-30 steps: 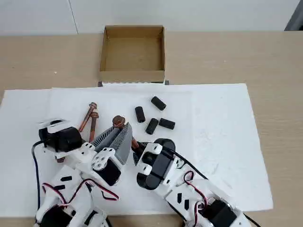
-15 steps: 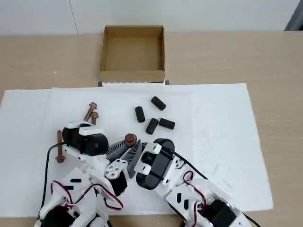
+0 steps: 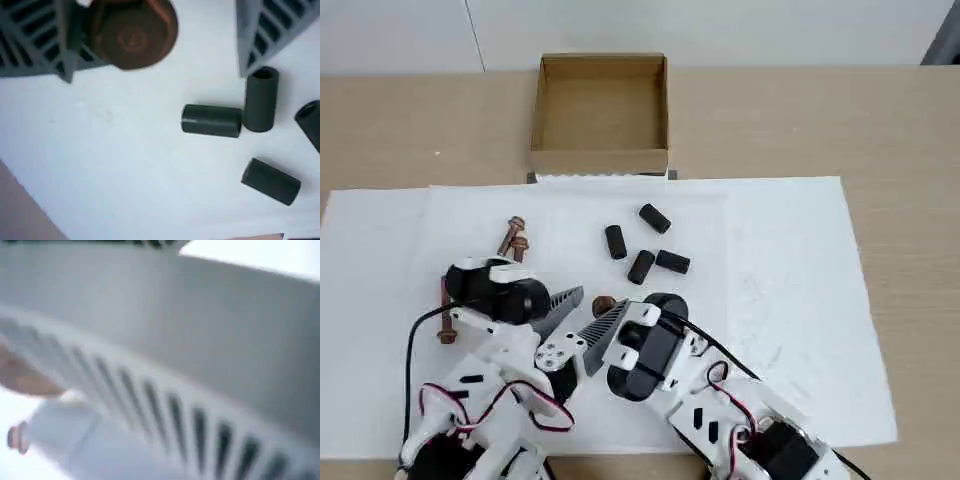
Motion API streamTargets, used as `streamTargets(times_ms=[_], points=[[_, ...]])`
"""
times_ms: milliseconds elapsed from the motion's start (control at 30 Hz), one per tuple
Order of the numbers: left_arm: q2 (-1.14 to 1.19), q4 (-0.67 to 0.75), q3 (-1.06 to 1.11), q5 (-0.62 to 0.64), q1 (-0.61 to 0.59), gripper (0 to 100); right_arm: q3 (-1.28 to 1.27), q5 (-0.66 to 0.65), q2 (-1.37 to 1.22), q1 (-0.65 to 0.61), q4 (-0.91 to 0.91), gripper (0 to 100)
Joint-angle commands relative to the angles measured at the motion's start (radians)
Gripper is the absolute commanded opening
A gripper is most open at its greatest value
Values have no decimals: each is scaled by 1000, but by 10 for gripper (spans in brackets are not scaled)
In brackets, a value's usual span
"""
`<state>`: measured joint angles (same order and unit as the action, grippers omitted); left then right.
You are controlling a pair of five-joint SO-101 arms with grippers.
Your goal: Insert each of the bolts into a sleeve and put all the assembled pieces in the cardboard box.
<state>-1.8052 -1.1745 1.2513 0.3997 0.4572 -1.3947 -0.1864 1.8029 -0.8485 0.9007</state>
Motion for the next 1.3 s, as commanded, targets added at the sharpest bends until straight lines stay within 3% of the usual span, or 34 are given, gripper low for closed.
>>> streamTargets(times_ms=[0, 233, 433, 600, 733, 933, 1267], points=[[-5, -2, -21, -8, -14, 210, 20, -6, 7, -8, -36, 2], [-5, -3, -104, -8, -15, 206, 20, -6, 7, -7, -35, 2], [-9, 5, -163, -12, -15, 6, 18, -2, 7, 53, -35, 2], [-9, 3, -170, -12, -17, 6, 11, 3, 7, 176, -28, 2], [-6, 5, -142, -20, -169, 6, 11, 38, -4, 272, -25, 2], [-9, 3, 19, -181, -404, 6, 11, 206, -1, 438, 85, 2], [-11, 5, 246, -299, -442, 6, 21, 267, -5, 539, 159, 3]])
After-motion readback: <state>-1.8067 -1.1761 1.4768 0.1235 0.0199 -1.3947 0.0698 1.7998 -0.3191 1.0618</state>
